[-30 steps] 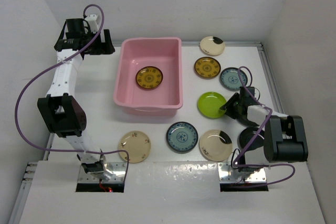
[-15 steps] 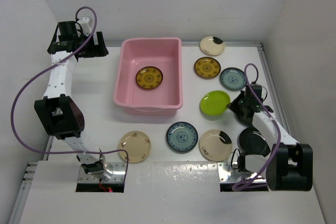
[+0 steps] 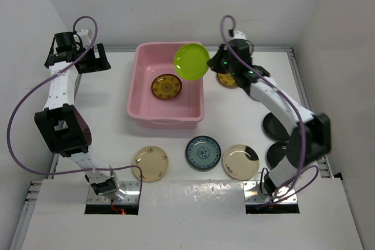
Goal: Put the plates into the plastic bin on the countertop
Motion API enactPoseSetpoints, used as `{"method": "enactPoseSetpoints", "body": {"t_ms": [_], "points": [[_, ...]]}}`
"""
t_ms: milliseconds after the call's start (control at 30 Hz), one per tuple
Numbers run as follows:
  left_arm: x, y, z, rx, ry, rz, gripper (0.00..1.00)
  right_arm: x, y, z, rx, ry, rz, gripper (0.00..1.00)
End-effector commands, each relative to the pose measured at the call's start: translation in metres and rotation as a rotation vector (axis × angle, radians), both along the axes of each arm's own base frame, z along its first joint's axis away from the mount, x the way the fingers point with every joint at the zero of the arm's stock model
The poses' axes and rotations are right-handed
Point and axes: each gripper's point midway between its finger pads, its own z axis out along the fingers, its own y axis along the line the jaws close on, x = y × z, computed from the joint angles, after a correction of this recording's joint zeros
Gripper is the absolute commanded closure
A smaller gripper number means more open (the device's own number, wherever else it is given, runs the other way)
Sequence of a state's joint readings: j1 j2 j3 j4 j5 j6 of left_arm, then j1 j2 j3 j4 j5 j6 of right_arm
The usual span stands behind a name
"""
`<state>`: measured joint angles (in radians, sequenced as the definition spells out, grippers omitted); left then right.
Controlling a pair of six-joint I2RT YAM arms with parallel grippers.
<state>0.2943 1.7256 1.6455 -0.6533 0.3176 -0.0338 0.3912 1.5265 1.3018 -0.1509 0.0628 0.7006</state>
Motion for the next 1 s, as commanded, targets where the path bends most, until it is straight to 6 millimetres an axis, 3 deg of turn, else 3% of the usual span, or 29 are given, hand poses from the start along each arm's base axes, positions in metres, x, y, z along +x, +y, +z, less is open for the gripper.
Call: {"method": "enactPoseSetpoints", "body": {"t_ms": [0, 33, 67, 100, 133, 167, 200, 233, 267, 500, 600, 633, 733, 833, 867, 933, 967], "points": [[-0.011, 0.008, 0.024, 0.040, -0.064, 0.005, 0.10, 0.025, 0.056, -0.046, -0.044, 0.090, 0.086, 1.00], [-0.012, 0.014, 0.024, 0.047, -0.062, 0.022, 0.10, 0.041, 0.069, -0.050, -0.024, 0.093, 0.082, 1.00], [-0.016, 0.019, 0.022, 0.053, -0.058, 0.029, 0.10, 0.045, 0.083, -0.055, -0.015, 0.098, 0.104, 1.00], [-0.018, 0.019, 0.026, 0.056, -0.066, 0.029, 0.10, 0.063, 0.098, -0.048, 0.009, 0.074, 0.107, 1.00], [-0.020, 0.023, 0.020, 0.052, -0.053, 0.040, 0.10, 0.071, 0.107, -0.070, 0.007, 0.109, 0.111, 1.00], [-0.023, 0.027, 0.016, 0.049, -0.043, 0.050, 0.10, 0.074, 0.115, -0.076, 0.002, 0.119, 0.115, 1.00], [-0.024, 0.027, 0.021, 0.052, -0.053, 0.050, 0.10, 0.076, 0.121, -0.101, -0.013, 0.163, 0.118, 1.00], [-0.026, 0.028, 0.017, 0.042, -0.047, 0.050, 0.10, 0.089, 0.129, -0.079, 0.016, 0.116, 0.114, 1.00], [-0.028, 0.025, 0.017, 0.035, -0.048, 0.042, 0.10, 0.092, 0.131, -0.099, 0.002, 0.154, 0.112, 1.00], [-0.032, 0.025, 0.010, 0.016, -0.033, 0.036, 0.10, 0.101, 0.150, -0.134, 0.038, 0.200, 0.123, 0.97], [-0.031, 0.023, 0.010, 0.010, -0.036, 0.029, 0.10, 0.102, 0.153, -0.142, 0.036, 0.212, 0.138, 0.66], [-0.031, 0.023, 0.010, 0.010, -0.036, 0.029, 0.10, 0.103, 0.155, -0.141, 0.029, 0.206, 0.146, 0.47], [-0.031, 0.023, 0.010, 0.010, -0.036, 0.029, 0.10, 0.096, 0.171, -0.131, 0.031, 0.174, 0.238, 0.30], [-0.031, 0.023, 0.010, 0.010, -0.036, 0.029, 0.10, 0.085, 0.189, -0.099, 0.016, 0.100, 0.332, 0.29], [-0.031, 0.023, 0.010, 0.010, -0.036, 0.029, 0.10, 0.080, 0.191, -0.070, 0.000, 0.039, 0.363, 0.29], [-0.031, 0.021, 0.010, 0.003, -0.038, 0.021, 0.10, 0.065, 0.195, -0.052, -0.035, 0.006, 0.439, 0.26], [-0.032, 0.021, 0.014, 0.007, -0.047, 0.021, 0.10, 0.051, 0.188, 0.002, -0.032, -0.086, 0.465, 0.23]]}}
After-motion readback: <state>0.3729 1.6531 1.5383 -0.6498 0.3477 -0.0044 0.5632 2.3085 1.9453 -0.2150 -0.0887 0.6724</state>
